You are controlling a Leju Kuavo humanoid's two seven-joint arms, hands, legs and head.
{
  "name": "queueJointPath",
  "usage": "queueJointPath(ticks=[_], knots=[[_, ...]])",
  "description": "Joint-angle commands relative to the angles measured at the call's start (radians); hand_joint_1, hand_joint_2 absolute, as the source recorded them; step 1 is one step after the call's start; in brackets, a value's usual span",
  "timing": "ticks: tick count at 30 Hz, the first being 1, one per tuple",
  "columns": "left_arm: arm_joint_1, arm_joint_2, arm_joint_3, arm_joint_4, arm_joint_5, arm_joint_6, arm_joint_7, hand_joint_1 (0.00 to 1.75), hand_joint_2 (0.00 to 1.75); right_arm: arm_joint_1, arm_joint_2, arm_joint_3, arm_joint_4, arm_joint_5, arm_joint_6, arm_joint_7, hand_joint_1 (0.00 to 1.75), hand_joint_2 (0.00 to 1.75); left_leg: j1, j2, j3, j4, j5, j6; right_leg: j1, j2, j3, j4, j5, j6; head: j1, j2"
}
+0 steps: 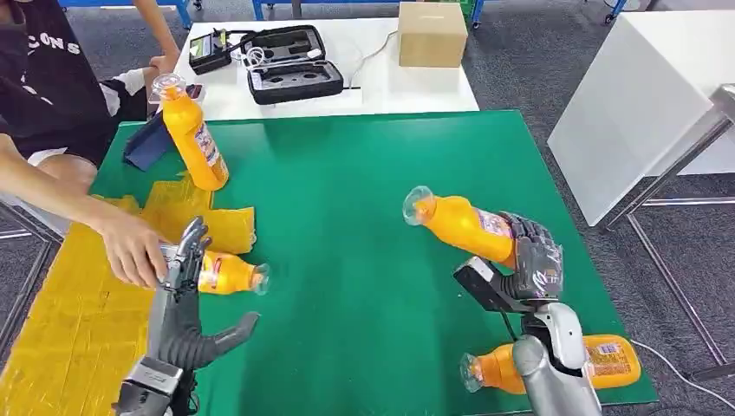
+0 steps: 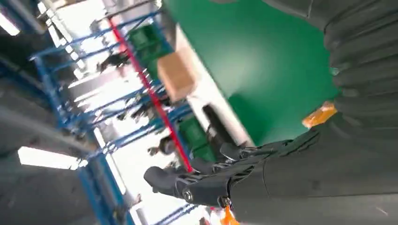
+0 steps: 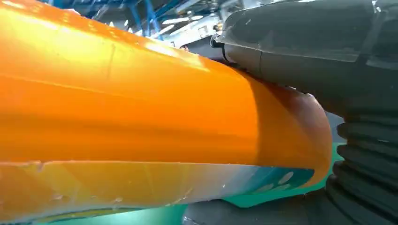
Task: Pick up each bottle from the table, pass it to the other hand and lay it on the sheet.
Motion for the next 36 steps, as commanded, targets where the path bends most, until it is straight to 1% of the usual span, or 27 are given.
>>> queueJointPath(ticks=[1,6,8,11,13,14,15,16,17,18,20,24,25,26,27,29,30,32,34,36], knots=[[-0.045,0.059,-0.130,0.116,0.007,-0.023,0.074,0.00,1.75,0.031,0.172,-0.065,-0.195,-0.169,0.006,-0.122,1.75,1.75,-0.001,0.002,0.001,-0.001,0.000,-0.001,-0.001,0.001,0.001,0.000,0.000,0.000,0.000,0.000],[-0.048,0.061,-0.130,0.119,0.008,-0.023,0.075,0.00,1.75,0.032,0.174,-0.060,-0.195,-0.170,0.004,-0.122,1.75,1.75,0.000,0.002,0.002,-0.001,-0.001,-0.001,0.000,0.000,0.002,-0.001,-0.001,-0.001,-0.001,0.000],[-0.050,0.057,-0.129,0.121,0.021,-0.030,0.080,0.00,1.75,0.031,0.181,-0.052,-0.188,-0.162,0.001,-0.128,1.75,1.75,-0.001,0.001,0.001,-0.001,0.000,-0.001,-0.001,-0.001,0.000,-0.001,0.000,0.000,0.000,0.000],[-0.068,0.051,-0.130,0.154,0.046,-0.049,0.098,0.00,1.75,0.018,0.222,-0.008,-0.162,-0.276,0.098,-0.151,1.75,1.75,-0.001,0.002,0.001,-0.001,0.000,-0.001,-0.001,0.001,0.000,-0.001,0.000,0.000,-0.001,0.000],[-0.084,0.048,-0.125,0.180,0.070,-0.060,0.102,0.00,1.75,0.012,0.255,0.053,-0.115,-0.349,0.180,-0.170,1.75,1.75,-0.001,0.003,0.002,-0.001,0.000,-0.001,-0.001,0.001,0.000,-0.001,0.000,0.000,0.000,0.000],[-0.090,0.046,-0.123,0.187,0.077,-0.062,0.104,0.00,1.75,0.008,0.265,0.085,-0.088,-0.363,0.208,-0.172,1.75,1.75,0.000,0.005,0.002,-0.001,0.000,-0.001,0.000,0.003,0.001,-0.001,0.001,-0.001,0.000,0.000],[-0.094,0.045,-0.120,0.193,0.078,-0.061,0.104,0.00,1.75,0.005,0.281,0.092,-0.067,-0.354,0.208,-0.181,1.75,1.75,0.000,0.006,0.004,-0.002,-0.001,-0.001,0.000,0.003,0.002,-0.002,0.000,-0.001,0.000,0.000],[-0.104,0.044,-0.119,0.203,0.096,-0.074,0.109,0.00,1.75,-0.002,0.283,0.139,-0.026,-0.369,0.245,-0.181,1.73,1.75,0.000,0.006,0.004,-0.002,-0.001,-0.002,0.000,0.003,0.002,-0.002,0.001,-0.001,-0.001,0.000],[-0.114,0.043,-0.119,0.211,0.111,-0.087,0.112,0.00,1.75,-0.006,0.299,0.180,0.016,-0.362,0.258,-0.183,1.75,1.75,0.000,0.006,0.003,-0.002,-0.001,-0.001,0.001,0.003,0.002,-0.002,0.001,-0.001,-0.001,0.000],[-0.120,0.043,-0.118,0.216,0.112,-0.089,0.113,0.00,1.75,-0.015,0.307,0.208,0.052,-0.358,0.249,-0.184,1.75,1.75,0.001,0.005,0.002,-0.002,0.000,-0.001,0.001,0.003,0.001,-0.002,0.001,-0.001,0.000,0.000],[-0.133,0.040,-0.123,0.226,0.119,-0.094,0.114,0.00,1.75,-0.026,0.323,0.272,0.120,-0.363,0.269,-0.186,1.75,1.75,0.002,0.007,0.004,-0.002,-0.001,-0.002,0.002,0.004,0.002,-0.003,0.001,-0.001,-0.001,0.000],[-0.151,0.040,-0.131,0.245,0.128,-0.097,0.121,0.00,1.75,-0.038,0.344,0.368,0.212,-0.372,0.284,-0.190,1.75,1.75,0.002,0.005,0.002,-0.002,0.000,-0.001,0.002,0.003,0.001,-0.002,0.000,-0.001,-0.001,0.000],[-0.152,0.040,-0.131,0.245,0.129,-0.097,0.121,0.00,1.75,-0.036,0.348,0.375,0.217,-0.367,0.281,-0.190,1.75,1.75,0.002,0.004,0.001,-0.002,0.000,-0.001,0.002,0.002,0.001,-0.001,0.000,-0.001,0.000,0.000],[-0.152,0.041,-0.131,0.246,0.129,-0.096,0.122,0.00,1.75,-0.041,0.348,0.385,0.228,-0.366,0.282,-0.189,1.73,1.75,0.002,0.006,0.004,-0.002,-0.001,-0.001,0.003,0.003,0.003,-0.002,0.000,-0.001,0.000,0.000],[-0.154,0.041,-0.131,0.247,0.133,-0.096,0.123,0.00,1.75,-0.046,0.348,0.401,0.244,-0.364,0.284,-0.187,1.75,1.75,0.002,0.004,0.001,-0.002,0.000,-0.001,0.002,0.002,0.001,-0.001,0.000,-0.001,0.000,0.000],[-0.155,0.042,-0.130,0.248,0.136,-0.096,0.124,0.00,1.75,-0.048,0.353,0.422,0.262,-0.350,0.274,-0.184,1.75,1.75,0.002,0.005,0.002,-0.002,-0.001,-0.001,0.003,0.002,0.002,-0.002,0.000,-0.001,0.000,0.000],[-0.155,0.042,-0.129,0.249,0.139,-0.096,0.125,0.00,1.75,-0.049,0.354,0.431,0.269,-0.348,0.274,-0.183,1.75,1.75,0.002,0.003,0.000,-0.002,0.000,-0.001,0.002,0.001,0.000,-0.001,0.000,0.000,0.000,0.000],[-0.155,0.041,-0.127,0.251,0.141,-0.095,0.125,0.00,1.75,-0.046,0.357,0.441,0.273,-0.345,0.274,-0.184,1.75,1.75,0.002,0.003,0.000,-0.001,0.000,-0.001,0.002,0.001,-0.001,-0.001,0.000,0.000,0.000,0.000],[-0.154,0.038,-0.125,0.254,0.144,-0.093,0.127,0.00,1.75,-0.041,0.357,0.465,0.275,-0.330,0.268,-0.187,1.75,1.75,0.002,0.004,0.002,-0.002,-0.001,-0.001,0.002,0.001,0.002,-0.002,0.000,-0.001,0.000,0.000],[-0.153,0.036,-0.125,0.255,0.144,-0.092,0.128,0.00,1.75,-0.037,0.358,0.471,0.274,-0.326,0.263,-0.188,1.75,1.75,0.002,0.002,0.000,-0.002,0.000,-0.001,0.002,0.000,0.000,-0.001,0.000,0.000,0.000,0.000]])
